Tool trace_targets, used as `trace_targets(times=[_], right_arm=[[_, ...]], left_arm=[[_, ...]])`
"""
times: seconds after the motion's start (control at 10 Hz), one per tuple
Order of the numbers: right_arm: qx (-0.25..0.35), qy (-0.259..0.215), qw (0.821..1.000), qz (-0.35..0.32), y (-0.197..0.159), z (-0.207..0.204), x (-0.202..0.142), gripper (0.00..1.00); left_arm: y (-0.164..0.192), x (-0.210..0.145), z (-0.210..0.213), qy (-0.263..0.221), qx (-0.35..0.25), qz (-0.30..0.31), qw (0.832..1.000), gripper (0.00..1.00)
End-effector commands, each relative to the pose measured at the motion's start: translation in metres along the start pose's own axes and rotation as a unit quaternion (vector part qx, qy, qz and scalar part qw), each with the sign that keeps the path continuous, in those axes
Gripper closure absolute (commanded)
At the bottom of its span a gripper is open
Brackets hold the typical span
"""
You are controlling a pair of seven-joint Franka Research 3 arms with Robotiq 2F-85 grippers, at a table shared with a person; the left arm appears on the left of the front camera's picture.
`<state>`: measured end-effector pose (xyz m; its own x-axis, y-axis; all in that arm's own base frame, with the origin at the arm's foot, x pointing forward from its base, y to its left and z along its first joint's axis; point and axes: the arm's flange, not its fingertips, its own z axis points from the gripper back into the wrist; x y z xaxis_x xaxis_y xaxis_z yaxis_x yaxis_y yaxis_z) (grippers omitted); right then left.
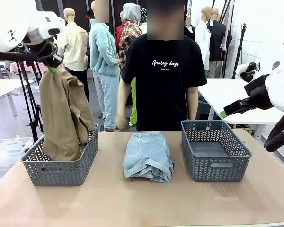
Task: Sort the tops and bottoms.
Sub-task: Sort the clothes according to human instructions.
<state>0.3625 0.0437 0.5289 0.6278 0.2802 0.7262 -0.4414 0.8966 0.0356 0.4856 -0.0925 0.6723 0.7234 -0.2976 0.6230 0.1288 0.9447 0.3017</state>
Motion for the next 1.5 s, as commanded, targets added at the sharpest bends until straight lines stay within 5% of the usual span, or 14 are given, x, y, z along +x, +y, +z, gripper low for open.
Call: trace_targets(times=[0.0, 0.1, 0.4, 0.7, 0.9, 1.0, 1.1, 1.4], right_arm=[[0.001, 0.003, 1.000, -0.004, 0.001, -0.002, 0.000, 0.00], [0.001, 0.003, 1.000, -0.004, 0.001, -0.002, 0.000, 0.00], [0.001, 0.003, 1.000, -0.004, 0.001, -0.002, 0.000, 0.00], [0.001, 0.003, 1.000, -0.004, 0.001, -0.002, 0.000, 0.00], [0.001, 0.003, 1.000, -0.004, 0.001, -0.002, 0.000, 0.00], [0.001, 0.003, 1.000, -0.004, 0.001, -0.002, 0.000, 0.00], [0.001, 0.003, 1.000, -0.004, 0.001, -0.002, 0.000, 0.00], [0.001, 0.003, 1.000, -0.004, 0.001, -0.002, 0.000, 0.00]], left_arm=[[0.006, -0.021, -0.004, 0.043, -0.006, 0.007, 0.999, 1.00], [0.006, -0.033, -0.014, 0.087, -0.019, 0.009, 0.996, 1.00], [0.002, -0.047, -0.035, 0.107, -0.025, 0.013, 0.994, 1.00], [0.000, -0.045, -0.033, 0.106, -0.017, 0.018, 0.994, 0.43], [-0.014, -0.027, -0.009, 0.046, -0.034, -0.003, 0.998, 0.04], [-0.026, -0.007, 0.012, 0.010, -0.051, -0.021, 0.998, 0.00], [-0.008, -0.035, -0.022, 0.083, -0.019, 0.007, 0.996, 0.00], [-0.008, -0.035, -0.022, 0.083, -0.019, 0.007, 0.996, 0.00]])
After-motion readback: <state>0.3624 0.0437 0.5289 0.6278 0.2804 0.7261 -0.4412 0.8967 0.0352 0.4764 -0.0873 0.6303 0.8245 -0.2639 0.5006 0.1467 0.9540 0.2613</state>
